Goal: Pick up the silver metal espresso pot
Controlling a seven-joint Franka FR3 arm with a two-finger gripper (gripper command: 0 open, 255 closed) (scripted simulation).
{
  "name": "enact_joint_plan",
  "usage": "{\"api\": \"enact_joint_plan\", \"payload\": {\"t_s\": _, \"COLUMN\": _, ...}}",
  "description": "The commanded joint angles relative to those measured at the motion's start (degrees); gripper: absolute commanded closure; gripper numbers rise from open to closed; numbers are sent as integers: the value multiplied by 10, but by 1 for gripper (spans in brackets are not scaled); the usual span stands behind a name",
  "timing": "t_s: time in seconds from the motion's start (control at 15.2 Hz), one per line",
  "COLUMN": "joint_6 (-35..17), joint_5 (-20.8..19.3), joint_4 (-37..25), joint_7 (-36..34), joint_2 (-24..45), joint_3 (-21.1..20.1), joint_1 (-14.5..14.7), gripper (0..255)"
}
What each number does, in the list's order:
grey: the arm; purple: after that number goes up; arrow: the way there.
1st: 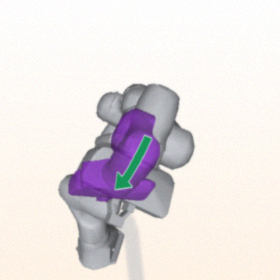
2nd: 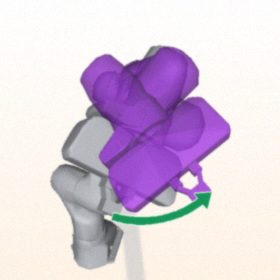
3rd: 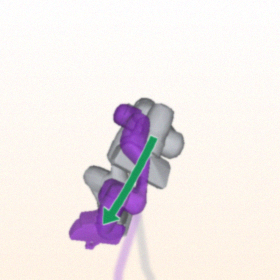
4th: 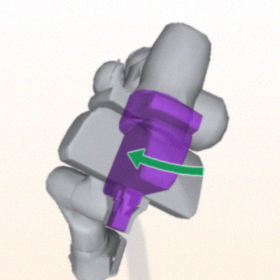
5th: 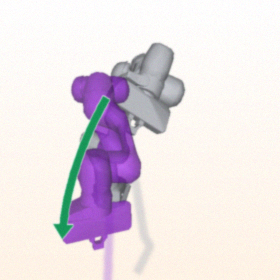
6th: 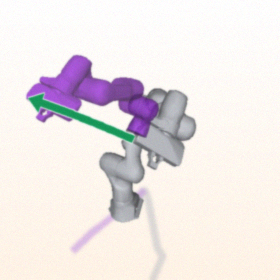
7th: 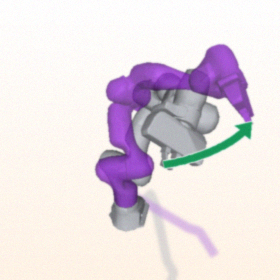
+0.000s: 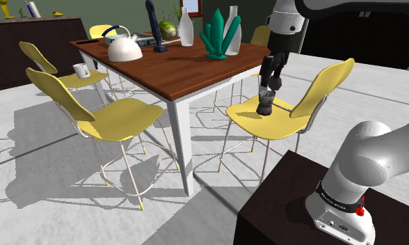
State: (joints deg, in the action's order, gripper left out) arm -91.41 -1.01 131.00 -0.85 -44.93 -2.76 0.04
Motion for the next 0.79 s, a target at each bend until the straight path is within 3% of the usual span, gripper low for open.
{"api": "enact_joint_plan", "payload": {"t_s": 0.0, "joint_6": 0, "joint_5": 0, "joint_4": 0, "joint_7": 0, "joint_2": 0, "joint_3": 0, "joint_1": 0, "gripper": 0}}
{"api": "enact_joint_plan", "payload": {"t_s": 0.73, "joint_6": -120, "joint_5": -102, "joint_4": 30, "joint_7": 289, "joint_2": 94, "joint_3": 146, "joint_1": 18, "gripper": 0}}
